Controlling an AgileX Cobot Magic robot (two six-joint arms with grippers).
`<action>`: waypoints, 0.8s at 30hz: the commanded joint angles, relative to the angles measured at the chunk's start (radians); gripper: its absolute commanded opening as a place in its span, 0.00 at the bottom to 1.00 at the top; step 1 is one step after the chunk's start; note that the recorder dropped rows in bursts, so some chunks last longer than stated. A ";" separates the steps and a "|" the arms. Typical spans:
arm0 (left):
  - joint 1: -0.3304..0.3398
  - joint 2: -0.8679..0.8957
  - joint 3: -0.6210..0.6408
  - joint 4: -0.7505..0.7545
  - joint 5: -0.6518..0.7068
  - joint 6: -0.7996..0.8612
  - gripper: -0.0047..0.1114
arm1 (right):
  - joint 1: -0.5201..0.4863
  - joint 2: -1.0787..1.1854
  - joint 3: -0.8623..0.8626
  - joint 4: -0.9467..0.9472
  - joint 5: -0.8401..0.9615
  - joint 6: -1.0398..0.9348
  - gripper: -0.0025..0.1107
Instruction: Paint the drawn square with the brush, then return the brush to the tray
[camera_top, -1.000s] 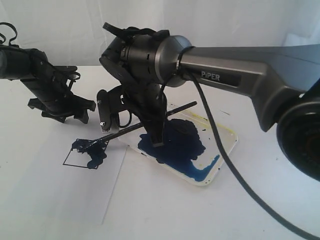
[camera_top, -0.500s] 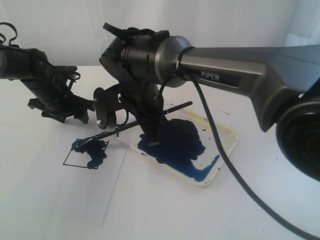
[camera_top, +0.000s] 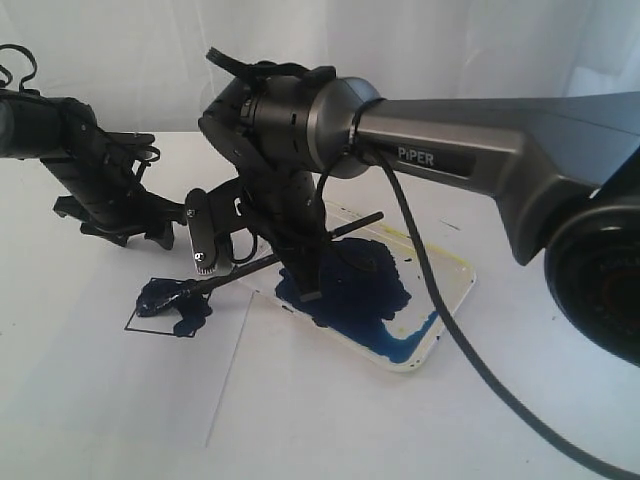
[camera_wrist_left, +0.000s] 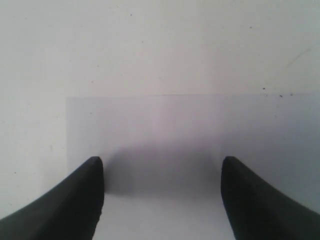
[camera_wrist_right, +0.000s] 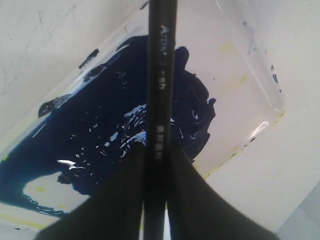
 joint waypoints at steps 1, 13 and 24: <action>-0.004 0.005 0.003 0.002 0.033 -0.012 0.64 | 0.000 -0.006 0.003 0.037 0.017 -0.041 0.02; -0.004 0.005 0.003 0.002 0.033 -0.012 0.64 | 0.000 -0.006 0.003 0.080 0.005 -0.083 0.02; -0.004 0.005 0.003 0.002 0.033 -0.012 0.64 | 0.000 -0.006 0.003 -0.005 0.072 -0.027 0.02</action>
